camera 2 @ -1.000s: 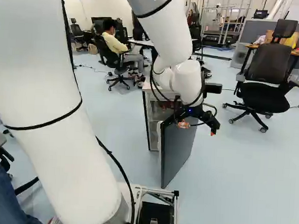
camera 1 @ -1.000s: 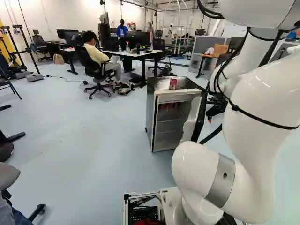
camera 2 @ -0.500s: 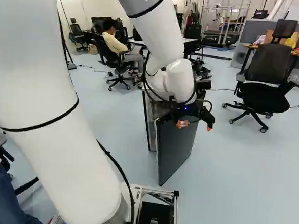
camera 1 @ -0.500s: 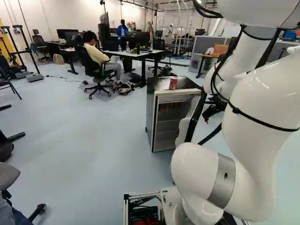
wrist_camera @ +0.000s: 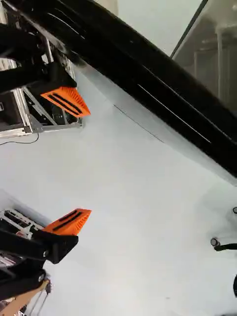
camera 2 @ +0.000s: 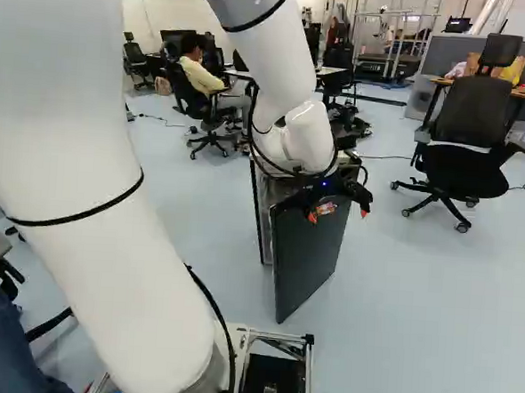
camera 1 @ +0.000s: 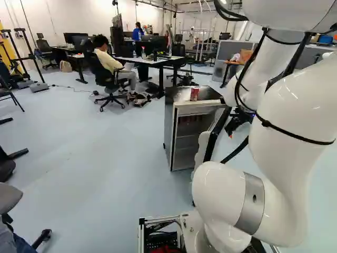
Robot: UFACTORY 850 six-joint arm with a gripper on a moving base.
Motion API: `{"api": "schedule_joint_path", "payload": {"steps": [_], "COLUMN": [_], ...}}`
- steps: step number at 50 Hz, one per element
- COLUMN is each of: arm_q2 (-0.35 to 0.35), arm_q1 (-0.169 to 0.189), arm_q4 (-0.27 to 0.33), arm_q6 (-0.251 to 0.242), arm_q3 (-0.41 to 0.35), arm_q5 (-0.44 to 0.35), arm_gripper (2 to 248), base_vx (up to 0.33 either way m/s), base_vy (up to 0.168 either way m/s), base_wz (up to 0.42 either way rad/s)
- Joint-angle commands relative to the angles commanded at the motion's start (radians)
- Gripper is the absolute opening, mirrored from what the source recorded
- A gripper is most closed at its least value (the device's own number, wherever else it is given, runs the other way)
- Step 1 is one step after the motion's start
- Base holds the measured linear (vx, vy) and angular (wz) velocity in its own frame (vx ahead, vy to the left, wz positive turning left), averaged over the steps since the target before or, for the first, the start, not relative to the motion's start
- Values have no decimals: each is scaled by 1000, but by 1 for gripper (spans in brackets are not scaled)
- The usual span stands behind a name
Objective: Grab a drink from the fridge
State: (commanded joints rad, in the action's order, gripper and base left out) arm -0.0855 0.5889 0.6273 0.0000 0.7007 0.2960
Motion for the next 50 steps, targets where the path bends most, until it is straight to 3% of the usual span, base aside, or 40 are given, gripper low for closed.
{"api": "schedule_joint_path", "payload": {"steps": [17,41,50], "arm_q2": [-81,-98,-107], "arm_q1": [-39,-97,-116], "arm_q4": [100,235,253], "arm_q6": [0,0,0], "arm_q3": [40,60,70], "arm_q5": [0,-8,-10], "arm_gripper": [247,247,247], "base_vx": [0,0,0], "base_vy": [0,0,0], "base_wz": [0,0,0]}}
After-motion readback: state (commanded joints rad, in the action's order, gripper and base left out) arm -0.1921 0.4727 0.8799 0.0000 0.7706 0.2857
